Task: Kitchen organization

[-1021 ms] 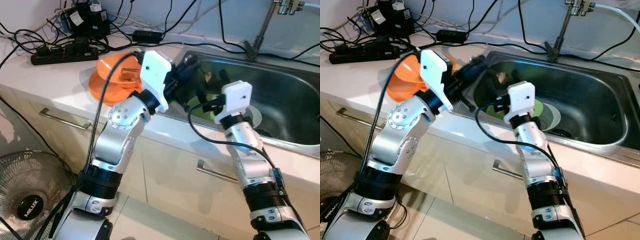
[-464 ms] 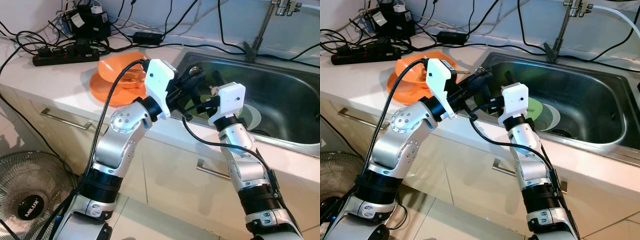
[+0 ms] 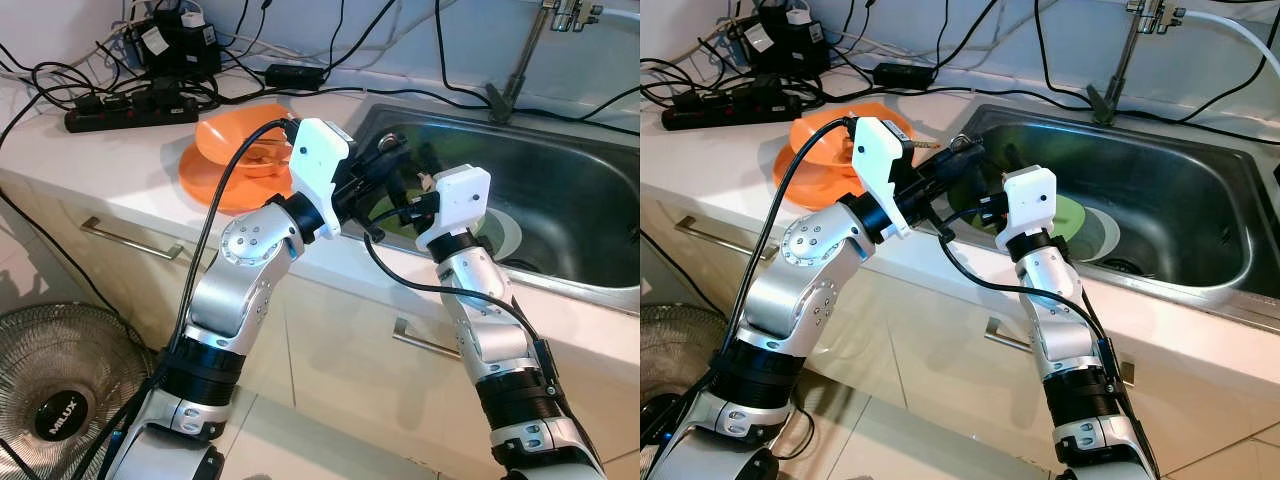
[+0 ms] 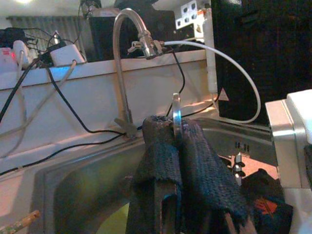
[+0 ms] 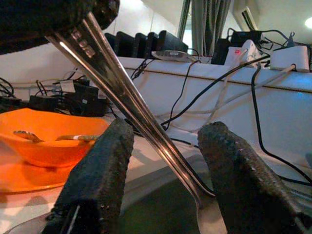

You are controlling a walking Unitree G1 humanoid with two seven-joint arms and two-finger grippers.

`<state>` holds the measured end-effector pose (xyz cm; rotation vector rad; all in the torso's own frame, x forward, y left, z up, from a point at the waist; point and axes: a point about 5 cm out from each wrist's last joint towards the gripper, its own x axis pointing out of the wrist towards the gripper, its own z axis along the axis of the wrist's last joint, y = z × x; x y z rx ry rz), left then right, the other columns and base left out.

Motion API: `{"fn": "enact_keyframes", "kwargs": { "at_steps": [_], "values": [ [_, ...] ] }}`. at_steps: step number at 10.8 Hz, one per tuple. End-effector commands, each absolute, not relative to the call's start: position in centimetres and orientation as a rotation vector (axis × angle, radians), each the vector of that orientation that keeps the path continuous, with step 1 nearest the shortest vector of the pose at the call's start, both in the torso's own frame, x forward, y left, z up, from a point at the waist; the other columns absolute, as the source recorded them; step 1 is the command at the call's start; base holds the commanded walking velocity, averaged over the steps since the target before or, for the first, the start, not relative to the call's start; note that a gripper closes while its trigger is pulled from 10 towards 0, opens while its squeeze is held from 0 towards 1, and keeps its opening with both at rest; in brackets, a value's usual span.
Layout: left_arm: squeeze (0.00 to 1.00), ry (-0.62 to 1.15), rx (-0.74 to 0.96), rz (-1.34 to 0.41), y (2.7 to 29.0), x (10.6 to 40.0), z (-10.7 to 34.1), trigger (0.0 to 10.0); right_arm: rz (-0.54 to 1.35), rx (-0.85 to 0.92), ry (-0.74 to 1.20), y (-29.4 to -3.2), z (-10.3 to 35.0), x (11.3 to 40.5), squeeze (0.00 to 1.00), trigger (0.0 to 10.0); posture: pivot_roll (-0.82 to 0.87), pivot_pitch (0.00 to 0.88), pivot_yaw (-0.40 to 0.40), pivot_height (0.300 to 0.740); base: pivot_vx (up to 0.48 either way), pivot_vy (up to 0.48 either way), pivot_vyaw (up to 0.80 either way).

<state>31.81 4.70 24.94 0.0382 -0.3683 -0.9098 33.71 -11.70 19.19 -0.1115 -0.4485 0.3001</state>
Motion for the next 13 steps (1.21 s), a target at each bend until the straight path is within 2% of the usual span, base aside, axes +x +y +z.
{"fn": "enact_keyframes", "kwargs": {
  "at_steps": [1,9,10,13],
  "values": [
    [0.0,-0.368,0.06,-0.925,4.5,31.7,25.0,10.0,0.317,-0.123,-0.482,-11.1,20.1,33.6,0.0,0.0,0.18,0.011,0.034,0.74,0.0,0.0,0.0],
    [0.0,-0.348,0.092,-0.934,4.5,32.0,24.6,10.0,0.304,-0.134,-0.464,-11.4,19.8,33.8,0.0,0.0,0.19,0.022,0.035,0.74,0.0,0.0,0.0],
    [1.0,-0.348,0.09,-0.929,4.5,32.0,24.6,10.0,0.304,-0.137,-0.46,-11.4,19.7,33.8,0.0,0.0,0.19,0.024,0.035,0.74,0.0,0.0,0.0],
    [1.0,-0.35,0.078,-0.92,4.7,32.1,24.7,10.0,0.185,-0.11,-0.417,-12.8,19.4,34.6,0.0,0.0,0.2,0.029,0.032,0.74,0.0,0.0,0.0]
  ]
}}
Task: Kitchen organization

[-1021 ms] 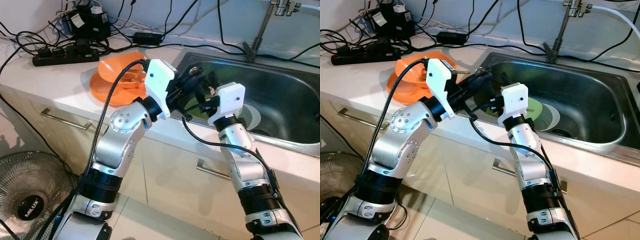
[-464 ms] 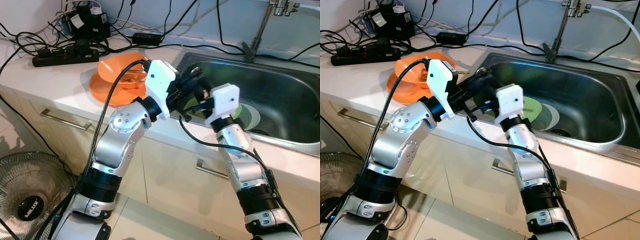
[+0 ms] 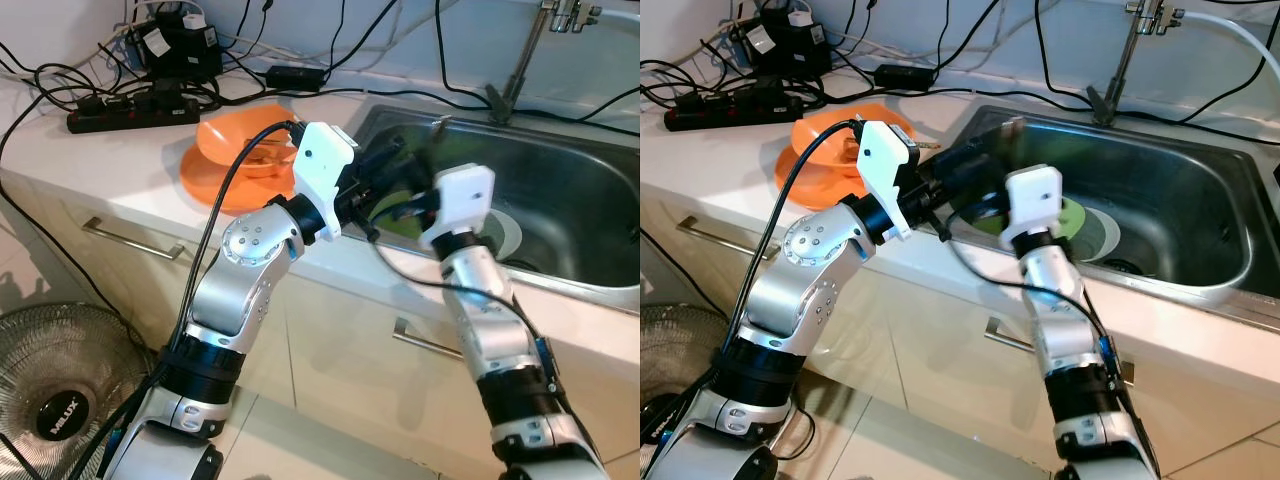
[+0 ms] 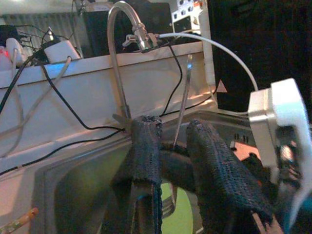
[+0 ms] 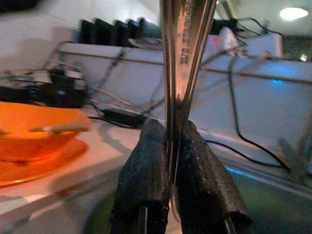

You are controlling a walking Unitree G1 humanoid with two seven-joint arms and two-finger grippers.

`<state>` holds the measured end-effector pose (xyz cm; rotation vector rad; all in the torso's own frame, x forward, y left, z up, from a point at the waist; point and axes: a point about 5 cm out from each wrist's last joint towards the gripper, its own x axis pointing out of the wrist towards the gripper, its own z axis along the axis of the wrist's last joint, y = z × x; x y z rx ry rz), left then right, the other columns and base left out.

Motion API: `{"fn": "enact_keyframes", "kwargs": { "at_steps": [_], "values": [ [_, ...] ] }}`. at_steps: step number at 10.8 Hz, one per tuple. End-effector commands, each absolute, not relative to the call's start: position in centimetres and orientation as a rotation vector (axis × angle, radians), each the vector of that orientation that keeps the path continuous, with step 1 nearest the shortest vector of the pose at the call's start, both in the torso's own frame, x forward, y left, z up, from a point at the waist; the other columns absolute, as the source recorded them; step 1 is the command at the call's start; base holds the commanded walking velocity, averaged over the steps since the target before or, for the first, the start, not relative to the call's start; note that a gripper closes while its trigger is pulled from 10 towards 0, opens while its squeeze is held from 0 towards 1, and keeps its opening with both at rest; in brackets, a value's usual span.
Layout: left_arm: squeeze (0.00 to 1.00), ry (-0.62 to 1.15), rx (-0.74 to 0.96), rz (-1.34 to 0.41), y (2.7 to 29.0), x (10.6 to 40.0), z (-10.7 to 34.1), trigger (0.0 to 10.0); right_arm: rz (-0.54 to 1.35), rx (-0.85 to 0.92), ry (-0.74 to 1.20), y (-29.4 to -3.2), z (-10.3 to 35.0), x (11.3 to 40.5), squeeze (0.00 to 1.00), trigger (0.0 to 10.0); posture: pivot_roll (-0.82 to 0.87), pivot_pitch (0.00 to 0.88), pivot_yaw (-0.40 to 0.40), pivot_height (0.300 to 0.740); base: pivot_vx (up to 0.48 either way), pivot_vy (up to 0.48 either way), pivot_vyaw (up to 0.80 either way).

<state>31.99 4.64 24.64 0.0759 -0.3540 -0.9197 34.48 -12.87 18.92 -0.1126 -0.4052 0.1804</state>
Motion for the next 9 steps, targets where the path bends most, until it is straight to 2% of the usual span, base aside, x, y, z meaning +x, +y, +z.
{"fn": "enact_keyframes", "kwargs": {
  "at_steps": [1,3,4,5,6,7,9],
  "values": [
    [1.0,-0.352,0.078,-0.916,4.8,32.1,24.8,10.0,0.157,-0.103,-0.416,-13.1,19.5,34.8,0.0,0.0,0.2,0.03,0.032,0.74,0.0,0.0,0.0],
    [0.98,-0.36,0.07,-0.872,5.3,32.3,24.9,10.0,0.074,-0.074,-0.376,-14.2,19.4,35.6,0.0,0.0,0.2,0.029,0.032,0.74,0.0,0.0,0.0],
    [0.0,-0.328,0.077,-0.832,5.9,32.6,24.3,10.0,0.001,-0.09,-0.31,-15.4,18.9,36.6,0.0,0.0,0.2,0.022,0.031,0.74,0.0,0.0,0.0],
    [0.0,-0.301,0.106,-0.808,6.3,32.7,23.4,10.0,-0.022,-0.11,-0.273,-15.9,18.7,37.0,0.0,10.0,0.2,0.022,0.032,0.74,0.0,0.0,0.0],
    [0.0,-0.246,0.128,-0.752,7.1,32.8,21.7,10.0,-0.053,-0.128,-0.203,-16.7,18.3,37.9,0.0,10.0,0.21,0.024,0.028,0.74,0.0,0.0,0.0],
    [0.0,-0.171,0.225,-0.694,7.8,32.8,19.6,10.0,-0.06,-0.109,-0.168,-17.1,18.2,38.6,0.0,10.0,0.21,0.028,0.023,0.74,0.0,0.0,0.0],
    [0.0,-0.113,0.203,-0.687,7.7,32.2,18.0,10.0,-0.047,-0.1,-0.083,-16.9,17.3,39.3,0.0,10.0,0.22,0.028,0.013,0.74,0.0,0.0,0.0]
  ]
}}
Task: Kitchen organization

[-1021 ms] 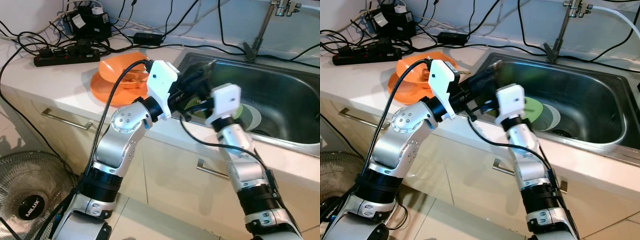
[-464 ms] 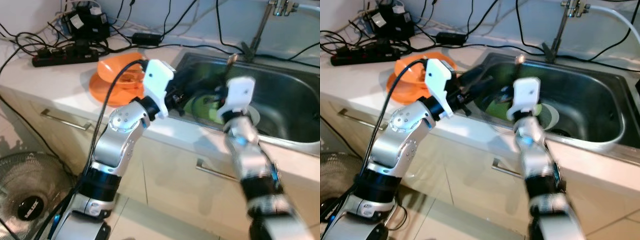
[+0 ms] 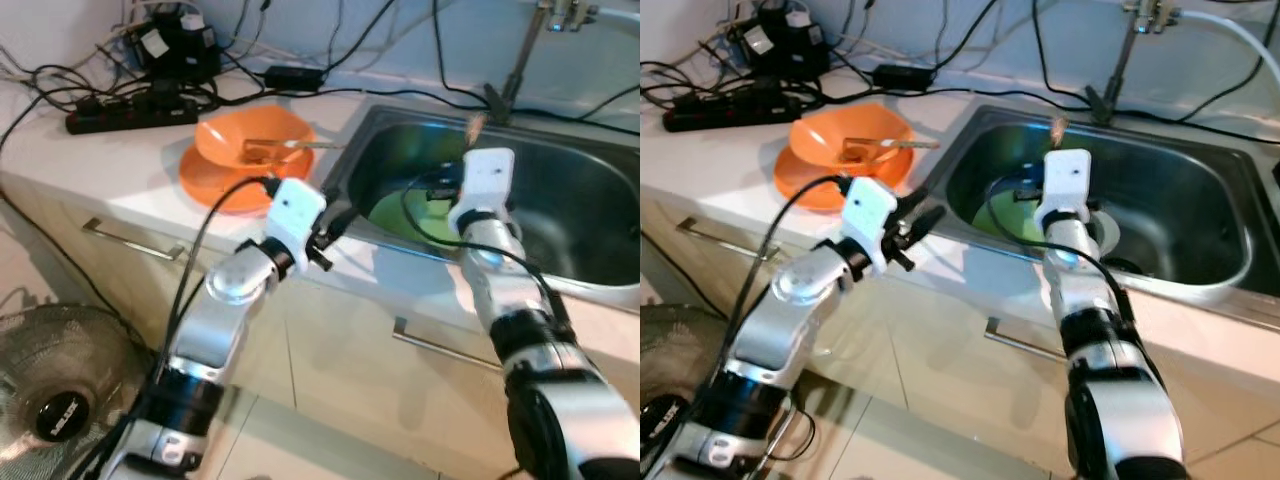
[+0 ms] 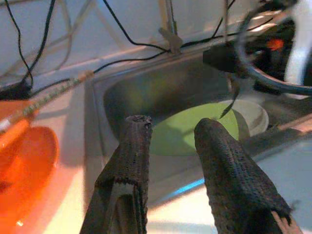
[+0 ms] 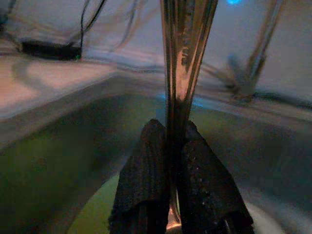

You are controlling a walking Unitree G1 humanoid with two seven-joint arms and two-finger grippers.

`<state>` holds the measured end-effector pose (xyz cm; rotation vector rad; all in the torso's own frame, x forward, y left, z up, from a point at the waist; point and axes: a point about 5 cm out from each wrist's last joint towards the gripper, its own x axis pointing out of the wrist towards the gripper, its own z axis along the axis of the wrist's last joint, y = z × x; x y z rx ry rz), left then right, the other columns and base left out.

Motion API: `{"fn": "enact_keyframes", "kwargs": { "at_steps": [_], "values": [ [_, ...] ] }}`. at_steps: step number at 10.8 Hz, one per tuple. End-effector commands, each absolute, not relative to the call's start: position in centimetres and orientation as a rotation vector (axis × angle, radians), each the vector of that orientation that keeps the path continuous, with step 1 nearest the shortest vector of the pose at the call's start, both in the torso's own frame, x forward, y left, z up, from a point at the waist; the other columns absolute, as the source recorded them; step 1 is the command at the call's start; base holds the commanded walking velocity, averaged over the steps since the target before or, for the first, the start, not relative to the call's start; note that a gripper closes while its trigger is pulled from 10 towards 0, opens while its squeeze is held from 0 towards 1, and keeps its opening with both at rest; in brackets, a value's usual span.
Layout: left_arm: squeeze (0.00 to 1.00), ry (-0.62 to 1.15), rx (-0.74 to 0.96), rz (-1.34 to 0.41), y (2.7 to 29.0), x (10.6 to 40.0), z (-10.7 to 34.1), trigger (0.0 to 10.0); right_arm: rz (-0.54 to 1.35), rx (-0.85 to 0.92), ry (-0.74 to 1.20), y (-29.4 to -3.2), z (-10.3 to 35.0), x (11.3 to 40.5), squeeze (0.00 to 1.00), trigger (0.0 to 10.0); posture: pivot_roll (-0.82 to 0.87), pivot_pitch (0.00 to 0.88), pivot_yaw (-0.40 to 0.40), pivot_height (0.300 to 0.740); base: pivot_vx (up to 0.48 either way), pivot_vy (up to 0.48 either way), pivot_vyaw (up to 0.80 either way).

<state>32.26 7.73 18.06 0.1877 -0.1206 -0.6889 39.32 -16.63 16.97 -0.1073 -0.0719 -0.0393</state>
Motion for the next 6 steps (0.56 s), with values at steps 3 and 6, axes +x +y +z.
{"fn": "enact_keyframes", "kwargs": {
  "at_steps": [3,6],
  "values": [
    [0.0,-0.011,0.19,-0.722,6.5,31.1,15.9,10.0,-0.058,-0.051,0.106,-17.1,14.6,39.5,0.0,10.0,0.25,0.027,-0.008,0.74,0.0,0.0,0.0],
    [0.0,0.059,0.196,-0.71,6.6,30.5,14.6,10.0,-0.055,-0.046,0.168,-17.0,13.6,39.4,0.0,10.0,0.26,0.03,-0.015,0.74,0.0,0.0,0.0]
  ]
}}
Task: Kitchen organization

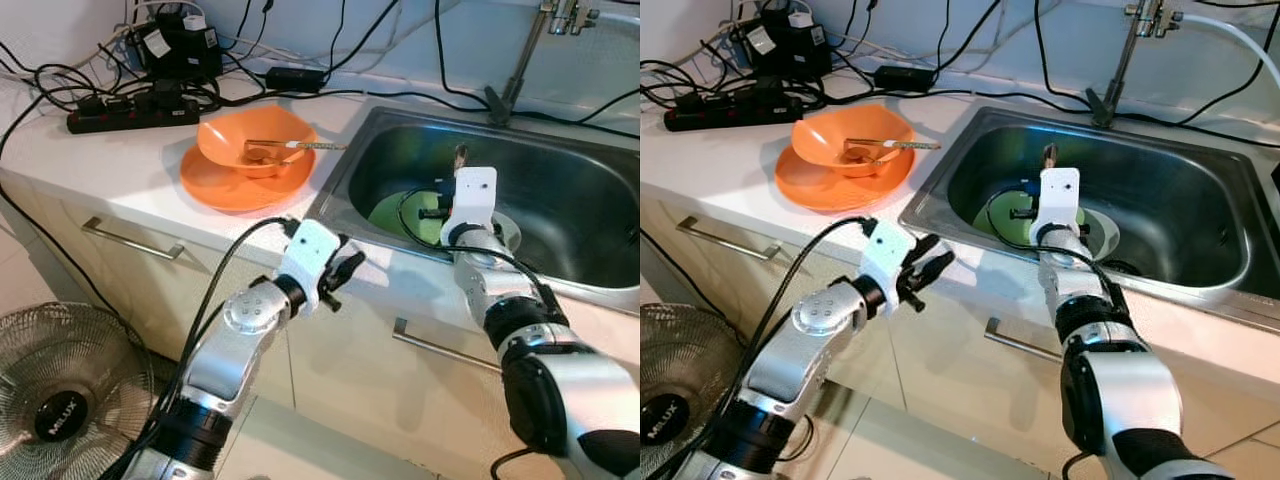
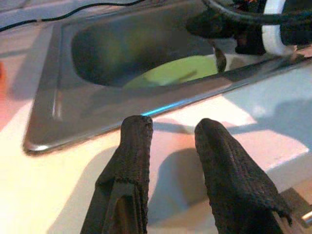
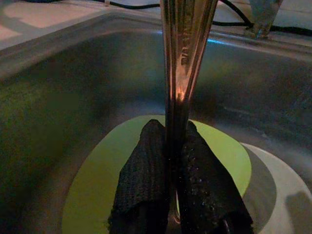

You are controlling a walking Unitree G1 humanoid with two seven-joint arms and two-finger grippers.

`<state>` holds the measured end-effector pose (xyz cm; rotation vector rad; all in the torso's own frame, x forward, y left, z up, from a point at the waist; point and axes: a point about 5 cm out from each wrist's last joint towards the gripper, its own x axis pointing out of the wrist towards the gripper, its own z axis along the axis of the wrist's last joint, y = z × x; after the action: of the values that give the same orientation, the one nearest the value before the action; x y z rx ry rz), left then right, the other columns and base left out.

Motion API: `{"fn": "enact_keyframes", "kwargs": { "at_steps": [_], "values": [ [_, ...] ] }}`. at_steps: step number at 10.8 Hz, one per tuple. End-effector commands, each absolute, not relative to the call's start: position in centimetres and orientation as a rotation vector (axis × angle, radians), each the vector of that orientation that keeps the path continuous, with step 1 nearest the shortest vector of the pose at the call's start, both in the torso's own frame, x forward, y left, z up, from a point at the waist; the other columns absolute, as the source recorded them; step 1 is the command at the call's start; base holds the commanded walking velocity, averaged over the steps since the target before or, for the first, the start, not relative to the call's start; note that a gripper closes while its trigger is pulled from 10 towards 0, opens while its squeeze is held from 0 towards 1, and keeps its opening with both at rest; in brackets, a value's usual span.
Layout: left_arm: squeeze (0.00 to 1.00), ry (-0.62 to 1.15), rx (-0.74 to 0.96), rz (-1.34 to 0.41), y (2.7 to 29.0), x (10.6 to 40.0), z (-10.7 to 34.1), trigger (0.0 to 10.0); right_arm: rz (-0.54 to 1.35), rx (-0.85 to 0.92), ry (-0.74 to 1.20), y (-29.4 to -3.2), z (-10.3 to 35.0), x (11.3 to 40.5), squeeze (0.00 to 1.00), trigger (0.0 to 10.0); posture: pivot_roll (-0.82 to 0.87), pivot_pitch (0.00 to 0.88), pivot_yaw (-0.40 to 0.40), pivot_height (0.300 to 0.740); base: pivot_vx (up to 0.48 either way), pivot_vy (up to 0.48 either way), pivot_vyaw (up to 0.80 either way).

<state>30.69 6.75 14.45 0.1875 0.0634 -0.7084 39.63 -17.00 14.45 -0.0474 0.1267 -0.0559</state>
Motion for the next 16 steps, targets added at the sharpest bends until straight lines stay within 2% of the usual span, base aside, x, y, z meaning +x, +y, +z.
{"fn": "enact_keyframes", "kwargs": {
  "at_steps": [1,2,3,4,5,6,9,10,11,12,16],
  "values": [
    [0.0,0.063,0.195,-0.708,6.6,30.5,14.7,10.0,-0.059,-0.033,0.176,-17.1,13.6,39.4,0.0,10.0,0.26,0.029,-0.015,0.74,0.0,0.0,0.0],
    [0.0,0.067,0.194,-0.71,6.6,30.5,14.7,10.0,-0.05,-0.029,0.179,-17.0,13.5,39.4,0.0,10.0,0.26,0.03,-0.014,0.74,0.0,0.0,0.0],
    [0.0,0.074,0.189,-0.71,6.6,30.4,14.6,10.0,-0.045,-0.03,0.186,-16.9,13.4,39.4,0.85,10.0,0.26,0.033,-0.014,0.74,0.0,0.0,0.0],
    [0.0,0.077,0.187,-0.707,6.6,30.4,14.6,10.0,-0.045,-0.029,0.189,-16.8,13.4,39.4,1.0,10.0,0.26,0.033,-0.014,0.74,0.0,0.0,0.0],
    [0.0,0.081,0.187,-0.703,6.7,30.4,14.5,10.0,-0.045,-0.037,0.189,-16.9,13.4,39.4,0.95,10.0,0.27,0.035,-0.015,0.74,0.0,0.0,0.0],
    [0.0,0.082,0.186,-0.701,6.7,30.4,14.5,10.0,-0.046,-0.04,0.188,-16.9,13.4,39.4,0.0,10.0,0.26,0.035,-0.015,0.74,0.0,0.0,0.0],
    [0.0,0.085,0.186,-0.704,6.7,30.4,14.5,10.0,-0.048,-0.049,0.171,-17.1,13.7,39.5,0.0,10.0,0.26,0.034,-0.014,0.74,0.0,0.0,0.0],
    [0.0,0.085,0.185,-0.704,6.6,30.4,14.5,10.0,-0.041,-0.053,0.164,-17.1,13.8,39.5,0.53,10.0,0.26,0.032,-0.016,0.74,0.0,0.0,0.0],
    [0.0,0.085,0.184,-0.705,6.6,30.4,14.4,10.0,-0.072,-0.039,0.146,-17.4,14.1,39.6,1.0,10.0,0.26,0.031,-0.016,0.74,0.0,0.0,0.0],
    [0.0,0.083,0.186,-0.705,6.6,30.4,14.5,10.0,-0.075,-0.056,0.134,-17.3,14.4,39.7,0.0,10.0,0.26,0.031,-0.016,0.74,0.0,0.0,0.0],
    [0.0,0.067,0.192,-0.69,6.7,30.6,14.6,10.0,-0.069,-0.058,0.039,-17.1,16.8,40.4,0.0,10.0,0.25,0.027,-0.017,0.74,0.0,0.0,0.0]
  ]
}}
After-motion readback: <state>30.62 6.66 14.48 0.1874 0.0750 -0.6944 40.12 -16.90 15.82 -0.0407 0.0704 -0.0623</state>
